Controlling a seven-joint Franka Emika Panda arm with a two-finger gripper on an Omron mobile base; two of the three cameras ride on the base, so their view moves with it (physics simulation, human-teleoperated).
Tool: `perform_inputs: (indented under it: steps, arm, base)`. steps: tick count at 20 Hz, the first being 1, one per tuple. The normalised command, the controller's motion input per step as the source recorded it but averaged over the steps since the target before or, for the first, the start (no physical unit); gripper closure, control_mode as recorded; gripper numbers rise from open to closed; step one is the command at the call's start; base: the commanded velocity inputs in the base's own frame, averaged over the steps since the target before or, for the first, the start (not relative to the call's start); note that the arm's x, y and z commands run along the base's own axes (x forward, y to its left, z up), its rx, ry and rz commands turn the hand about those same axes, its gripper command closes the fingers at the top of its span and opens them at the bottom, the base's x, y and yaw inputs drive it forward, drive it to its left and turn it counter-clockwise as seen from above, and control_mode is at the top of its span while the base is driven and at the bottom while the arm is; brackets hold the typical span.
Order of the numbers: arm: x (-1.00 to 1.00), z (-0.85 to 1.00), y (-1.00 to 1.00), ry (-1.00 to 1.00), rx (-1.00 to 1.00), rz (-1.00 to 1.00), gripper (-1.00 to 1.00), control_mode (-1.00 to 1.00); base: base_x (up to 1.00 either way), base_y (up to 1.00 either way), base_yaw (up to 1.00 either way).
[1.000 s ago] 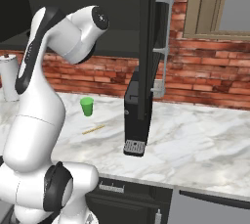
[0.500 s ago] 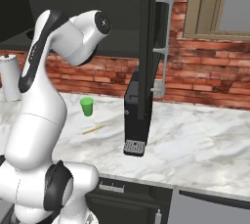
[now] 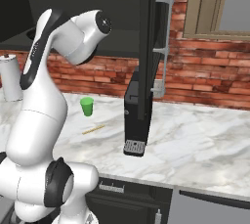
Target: Pick the pan from the cabinet and place it on the stove. Then turn on the stove burner for the pan.
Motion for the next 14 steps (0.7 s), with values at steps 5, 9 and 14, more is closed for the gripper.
perform_inputs:
  steps: [5, 9, 14]
  arm:
    - [0.15, 0.0, 0.0, 0.0, 0.0, 0.0, -1.0, -1.0]
    - [0.11, 0.0, 0.0, 0.0, 0.0, 0.0, -1.0, -1.0]
    - [0.11, 0.0, -0.02, 0.0, 0.0, 0.0, -1.0, -1.0]
  base:
    - [0.0, 0.0, 0.0]
    - [0.0, 0.0, 0.0]
    - [0.0, 0.0, 0.0]
